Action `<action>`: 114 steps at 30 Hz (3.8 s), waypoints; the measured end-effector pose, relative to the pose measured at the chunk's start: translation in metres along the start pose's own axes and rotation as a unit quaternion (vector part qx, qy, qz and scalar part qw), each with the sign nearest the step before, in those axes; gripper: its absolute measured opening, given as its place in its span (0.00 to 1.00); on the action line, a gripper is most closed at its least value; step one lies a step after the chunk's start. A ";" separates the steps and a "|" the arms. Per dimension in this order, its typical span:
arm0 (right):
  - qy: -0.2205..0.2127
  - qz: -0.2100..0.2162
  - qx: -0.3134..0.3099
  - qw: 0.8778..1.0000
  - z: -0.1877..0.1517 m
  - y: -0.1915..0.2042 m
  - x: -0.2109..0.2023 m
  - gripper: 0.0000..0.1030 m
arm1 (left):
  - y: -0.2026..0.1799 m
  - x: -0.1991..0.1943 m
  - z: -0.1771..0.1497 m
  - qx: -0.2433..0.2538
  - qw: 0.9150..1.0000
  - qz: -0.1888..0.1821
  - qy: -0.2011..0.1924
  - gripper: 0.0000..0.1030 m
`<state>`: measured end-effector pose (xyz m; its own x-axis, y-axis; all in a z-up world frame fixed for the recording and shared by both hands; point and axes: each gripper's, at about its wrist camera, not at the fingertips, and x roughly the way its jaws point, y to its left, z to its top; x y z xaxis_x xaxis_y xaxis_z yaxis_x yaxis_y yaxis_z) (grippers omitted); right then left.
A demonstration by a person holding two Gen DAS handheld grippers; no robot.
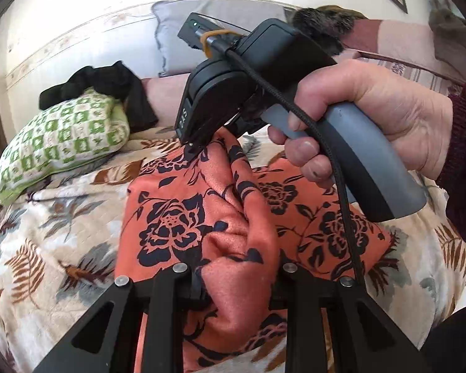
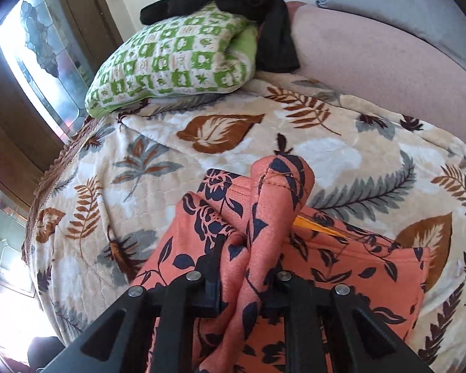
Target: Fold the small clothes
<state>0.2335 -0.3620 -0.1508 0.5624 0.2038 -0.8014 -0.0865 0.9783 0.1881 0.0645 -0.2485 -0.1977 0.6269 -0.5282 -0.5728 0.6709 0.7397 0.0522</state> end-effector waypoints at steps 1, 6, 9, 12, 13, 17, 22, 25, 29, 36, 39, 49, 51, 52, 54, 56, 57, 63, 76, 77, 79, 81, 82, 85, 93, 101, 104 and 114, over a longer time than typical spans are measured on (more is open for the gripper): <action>-0.005 -0.001 0.007 1.000 -0.004 -0.014 -0.002 0.15 | -0.011 0.006 0.006 0.008 1.000 -0.011 0.000 0.25; -0.028 -0.002 0.050 0.998 -0.014 -0.091 -0.012 0.15 | -0.061 0.039 0.035 0.026 0.998 -0.062 0.004 0.25; -0.033 -0.010 0.066 0.997 -0.019 -0.131 -0.012 0.15 | -0.090 0.060 0.046 0.034 0.996 -0.077 0.008 0.25; -0.037 -0.020 0.075 0.996 -0.025 -0.163 -0.009 0.15 | -0.116 0.077 0.047 0.043 0.995 -0.088 0.020 0.25; -0.039 -0.019 0.082 0.996 -0.029 -0.172 -0.008 0.15 | -0.119 0.086 0.046 0.047 0.994 -0.091 0.028 0.25; -0.016 0.005 0.120 0.993 -0.050 -0.198 0.014 0.15 | -0.132 0.094 0.030 0.089 0.992 -0.080 0.043 0.28; -0.051 0.017 0.151 0.987 -0.072 -0.205 0.023 0.21 | -0.136 0.072 0.025 0.127 0.986 -0.096 0.048 0.38; -0.058 0.026 0.182 0.981 -0.077 -0.212 0.022 0.27 | -0.125 0.042 0.026 0.135 0.985 -0.101 0.041 0.53; -0.055 0.001 0.212 0.976 -0.082 -0.213 -0.001 0.59 | -0.083 -0.006 0.031 0.112 0.989 -0.094 -0.011 0.67; -0.138 -0.051 0.200 0.969 -0.102 -0.181 -0.094 0.64 | 0.006 -0.001 0.042 -0.012 0.999 -0.027 -0.020 0.69; -0.150 -0.043 0.187 0.970 -0.107 -0.148 -0.111 0.64 | 0.020 0.015 0.034 -0.026 0.999 -0.021 0.004 0.69; -0.082 0.011 0.303 0.949 -0.160 -0.100 -0.070 0.61 | 0.032 0.049 -0.013 0.011 0.993 -0.003 0.121 0.69; -0.080 0.025 0.321 0.943 -0.185 -0.106 -0.066 0.56 | 0.028 0.051 -0.017 0.030 0.992 0.005 0.122 0.70; -0.092 0.029 0.314 0.945 -0.194 -0.107 -0.070 0.55 | 0.027 0.051 -0.019 0.033 0.992 0.004 0.119 0.70; -0.088 0.009 0.289 0.953 -0.206 -0.103 -0.079 0.55 | 0.027 0.050 -0.019 0.034 0.992 0.004 0.121 0.70; -0.077 -0.004 0.282 0.956 -0.216 -0.105 -0.081 0.54 | 0.028 0.049 -0.018 0.035 0.992 -0.001 0.124 0.70; -0.073 -0.001 0.283 0.956 -0.221 -0.107 -0.080 0.46 | 0.028 0.049 -0.019 0.036 0.991 -0.002 0.126 0.70; -0.059 -0.040 0.263 0.962 -0.221 -0.107 -0.083 0.32 | 0.030 0.050 -0.018 0.028 0.991 -0.001 0.129 0.71; -0.122 -0.026 0.281 0.952 -0.121 -0.122 -0.059 0.35 | 0.046 0.060 -0.019 -0.017 0.989 0.015 0.145 1.00; -0.093 -0.021 0.300 0.949 -0.122 -0.129 -0.042 0.35 | 0.046 0.061 -0.019 -0.019 0.989 0.012 0.148 1.00; -0.101 -0.011 0.309 0.946 -0.129 -0.136 -0.028 0.35 | 0.049 0.063 -0.019 -0.028 0.988 0.005 0.153 1.00; -0.104 -0.008 0.311 0.945 -0.128 -0.136 -0.031 0.35 | 0.051 0.065 -0.018 -0.036 0.986 -0.001 0.161 1.00; -0.104 -0.007 0.312 0.944 -0.128 -0.135 -0.032 0.35 | 0.052 0.066 -0.018 -0.039 0.985 -0.003 0.166 1.00; -0.110 -0.007 0.315 0.943 -0.130 -0.135 -0.032 0.36 | 0.051 0.067 -0.019 -0.046 0.984 0.000 0.171 1.00; -0.090 -0.019 0.245 0.965 -0.113 -0.109 -0.022 0.77 | 0.048 0.067 -0.021 -0.050 0.985 0.005 0.166 1.00; -0.120 -0.021 0.215 0.969 -0.096 -0.095 -0.040 0.77 | 0.041 0.063 -0.017 -0.022 0.986 0.016 0.162 1.00; -0.147 0.013 0.187 0.971 -0.079 -0.080 -0.044 0.77 | 0.042 0.063 -0.017 -0.024 0.986 0.014 0.163 1.00; -0.045 0.121 0.233 0.964 -0.032 -0.089 0.033 0.76 | 0.043 0.065 -0.018 -0.020 0.987 0.008 0.159 1.00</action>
<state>0.2337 -0.4408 -0.2123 0.6437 0.3988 -0.6532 0.1427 0.7760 0.6144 0.1272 -0.2435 -0.2474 0.4769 -0.3646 -0.7998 0.6418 0.7662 0.0334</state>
